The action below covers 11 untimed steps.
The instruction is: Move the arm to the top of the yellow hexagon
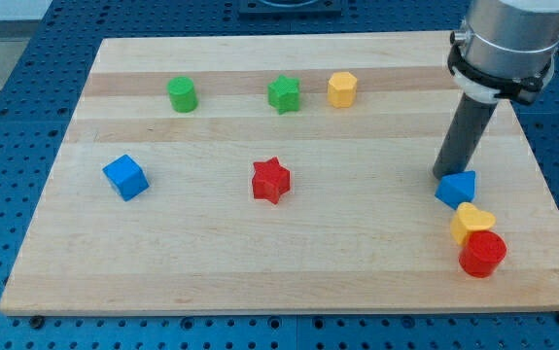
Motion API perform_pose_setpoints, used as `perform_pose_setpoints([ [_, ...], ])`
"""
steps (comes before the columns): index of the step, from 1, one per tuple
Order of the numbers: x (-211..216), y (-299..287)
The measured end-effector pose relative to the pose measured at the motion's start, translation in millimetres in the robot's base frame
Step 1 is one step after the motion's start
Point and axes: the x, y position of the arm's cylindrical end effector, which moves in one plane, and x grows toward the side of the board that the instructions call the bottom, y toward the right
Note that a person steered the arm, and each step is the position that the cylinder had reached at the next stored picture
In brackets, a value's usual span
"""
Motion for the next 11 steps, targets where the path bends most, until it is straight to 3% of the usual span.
perform_pose_setpoints([
  [2,5.5,0.0],
  [3,-43.0,5.5],
  [5,-195.6,16.3],
  [6,-222.3,-29.3],
  [7,-185.4,-62.6],
  [8,-123.5,-66.0],
  [9,-87.7,-66.0],
  [11,-216.7,-71.9],
])
